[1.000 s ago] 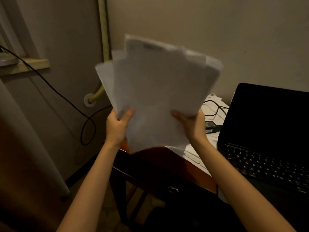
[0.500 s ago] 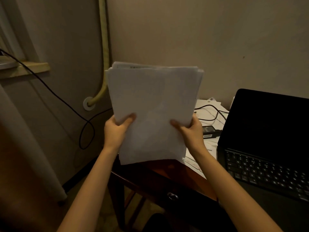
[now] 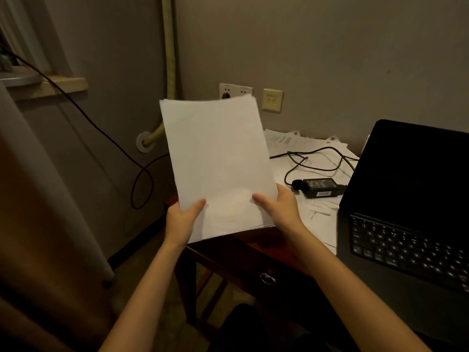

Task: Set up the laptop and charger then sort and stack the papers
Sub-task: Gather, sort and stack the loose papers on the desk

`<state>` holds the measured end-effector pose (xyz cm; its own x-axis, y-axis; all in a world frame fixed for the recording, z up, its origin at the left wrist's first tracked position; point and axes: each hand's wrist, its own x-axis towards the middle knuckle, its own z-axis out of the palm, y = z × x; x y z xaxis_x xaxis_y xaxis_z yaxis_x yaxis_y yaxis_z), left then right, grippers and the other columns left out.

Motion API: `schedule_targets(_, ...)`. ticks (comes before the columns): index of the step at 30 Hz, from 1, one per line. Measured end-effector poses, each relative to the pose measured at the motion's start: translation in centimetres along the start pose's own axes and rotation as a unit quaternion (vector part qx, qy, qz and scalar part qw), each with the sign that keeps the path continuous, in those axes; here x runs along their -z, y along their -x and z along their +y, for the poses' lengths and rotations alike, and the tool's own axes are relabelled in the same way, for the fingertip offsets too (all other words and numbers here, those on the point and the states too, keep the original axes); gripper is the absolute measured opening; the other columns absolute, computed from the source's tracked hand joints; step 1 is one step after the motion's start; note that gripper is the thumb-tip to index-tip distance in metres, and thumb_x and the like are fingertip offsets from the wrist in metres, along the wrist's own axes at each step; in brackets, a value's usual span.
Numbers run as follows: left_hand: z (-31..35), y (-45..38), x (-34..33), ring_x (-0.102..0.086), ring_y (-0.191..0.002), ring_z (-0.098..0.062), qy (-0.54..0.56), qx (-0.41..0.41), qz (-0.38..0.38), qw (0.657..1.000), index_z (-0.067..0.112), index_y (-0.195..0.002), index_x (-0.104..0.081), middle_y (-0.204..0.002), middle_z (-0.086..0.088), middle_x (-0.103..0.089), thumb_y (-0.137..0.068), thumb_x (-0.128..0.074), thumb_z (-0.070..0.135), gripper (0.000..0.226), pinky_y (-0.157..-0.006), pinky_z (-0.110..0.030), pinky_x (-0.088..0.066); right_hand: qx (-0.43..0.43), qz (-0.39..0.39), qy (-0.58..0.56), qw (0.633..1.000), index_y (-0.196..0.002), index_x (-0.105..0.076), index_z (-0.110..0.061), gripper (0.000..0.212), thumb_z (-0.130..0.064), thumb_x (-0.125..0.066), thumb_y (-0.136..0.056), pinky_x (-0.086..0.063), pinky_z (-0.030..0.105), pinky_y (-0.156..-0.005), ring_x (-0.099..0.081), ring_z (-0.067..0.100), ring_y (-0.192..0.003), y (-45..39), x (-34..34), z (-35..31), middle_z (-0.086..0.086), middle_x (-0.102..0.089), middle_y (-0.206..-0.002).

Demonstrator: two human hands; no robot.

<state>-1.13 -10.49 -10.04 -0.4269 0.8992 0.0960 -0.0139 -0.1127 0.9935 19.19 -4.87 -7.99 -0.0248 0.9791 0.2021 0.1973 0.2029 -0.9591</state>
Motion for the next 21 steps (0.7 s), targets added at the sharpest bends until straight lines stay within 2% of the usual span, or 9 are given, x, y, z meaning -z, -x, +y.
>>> schedule_targets(3, -1.0, 0.2, 1.1, -0.06, -0.094, -0.018, -0.003, 0.036, 0.024, 0.999, 0.004, -0.123, -0.057, -0.108, -0.004, -0.063, -0.089, -0.065, 0.014, 0.036, -0.08, -0.03, -0.049, -0.035, -0.037, 0.072, 0.996, -0.108, -0.063, -0.009, 0.027, -0.031, -0.054, -0.094, -0.046, 0.027, -0.078, -0.059, 0.016, -0.091, -0.7, -0.8, 0.5, 0.004, -0.065, -0.102)
schedule_targets(5, -1.7, 0.5, 1.9, -0.057, -0.097, -0.019, 0.005, 0.058, 0.041, 0.997, 0.0, -0.127, -0.054, -0.112, -0.003, -0.06, -0.09, -0.063, 0.011, 0.04, -0.084, -0.031, -0.046, -0.039, -0.028, 0.104, 0.993, -0.1, -0.063, -0.011, 0.029, -0.031, -0.042, -0.1, -0.042, 0.028, -0.077, -0.057, 0.018, -0.091, -1.4, -0.8, 0.8, 0.004, -0.063, -0.097)
schedule_targets(7, -2.1, 0.6, 2.5, -0.054, -0.1, -0.018, 0.014, 0.072, 0.064, 0.995, -0.001, -0.13, -0.052, -0.114, -0.002, -0.057, -0.09, -0.063, 0.01, 0.042, -0.086, -0.03, -0.043, -0.012, 0.003, 0.16, 0.987, -0.098, -0.062, -0.014, 0.018, -0.025, -0.048, -0.097, -0.043, 0.027, -0.071, -0.059, 0.018, -0.086, -2.4, -0.2, 1.6, 0.004, -0.065, -0.092)
schedule_targets(8, -2.2, 0.6, 2.7, -0.053, -0.101, -0.018, 0.021, 0.077, 0.077, 0.994, -0.002, -0.13, -0.051, -0.116, -0.003, -0.056, -0.09, -0.062, 0.009, 0.043, -0.087, -0.029, -0.042, 0.006, 0.009, 0.224, 0.974, -0.102, -0.061, -0.014, 0.013, -0.022, -0.053, -0.094, -0.043, 0.027, -0.07, -0.058, 0.018, -0.087, -3.0, 0.2, 2.1, 0.005, -0.065, -0.095)
schedule_targets(11, -2.4, 0.3, 3.0, -0.053, -0.101, -0.018, 0.027, 0.09, 0.108, 0.99, -0.002, -0.129, -0.052, -0.12, -0.007, -0.058, -0.09, -0.063, 0.008, 0.042, -0.088, -0.027, -0.041, 0.052, -0.023, 0.442, 0.895, -0.12, -0.054, -0.015, 0.034, -0.026, -0.062, -0.089, -0.042, 0.033, -0.083, -0.049, 0.023, -0.109, -4.6, 1.2, 3.6, 0.008, -0.055, -0.117)
schedule_targets(14, -2.8, 0.2, 3.0, -0.055, -0.103, -0.019, 0.012, 0.1, 0.095, 0.99, -0.001, -0.127, -0.055, -0.123, -0.01, -0.06, -0.089, -0.064, 0.007, 0.04, -0.087, -0.03, -0.042, 0.082, -0.018, 0.535, 0.84, -0.128, -0.049, -0.017, 0.044, -0.038, -0.059, -0.09, -0.039, 0.035, -0.091, -0.042, 0.025, -0.118, -5.6, 1.4, 4.2, 0.008, -0.05, -0.125)
schedule_targets(16, -3.2, 0.3, 2.8, -0.057, -0.105, -0.022, -0.008, 0.107, 0.081, 0.991, -0.001, -0.125, -0.057, -0.121, -0.011, -0.061, -0.088, -0.066, 0.007, 0.039, -0.086, -0.031, -0.043, 0.096, -0.012, 0.579, 0.809, -0.128, -0.049, -0.016, 0.045, -0.042, -0.055, -0.092, -0.038, 0.035, -0.089, -0.044, 0.025, -0.114, -6.4, 1.4, 4.3, 0.008, -0.051, -0.122)
schedule_targets(18, -3.4, 0.6, 2.6, -0.058, -0.102, -0.022, -0.027, 0.112, 0.066, 0.991, 0.0, -0.124, -0.058, -0.119, -0.01, -0.062, -0.087, -0.067, 0.009, 0.039, -0.084, -0.032, -0.044, 0.139, -0.017, 0.628, 0.766, -0.119, -0.055, -0.011, 0.041, -0.04, -0.059, -0.09, -0.041, 0.037, -0.08, -0.05, 0.028, -0.104, -7.0, 1.5, 4.4, 0.011, -0.057, -0.111)
schedule_targets(21, -3.4, 0.8, 2.3, -0.058, -0.1, -0.02, -0.042, 0.114, 0.051, 0.991, 0.001, -0.123, -0.059, -0.116, -0.007, -0.063, -0.086, -0.068, 0.01, 0.039, -0.083, -0.031, -0.044, 0.242, -0.062, 0.726, 0.641, -0.095, -0.062, -0.007, 0.034, -0.021, -0.081, -0.07, -0.047, 0.036, -0.059, -0.058, 0.028, -0.075, -7.4, 2.2, 4.9, 0.012, -0.062, -0.082)
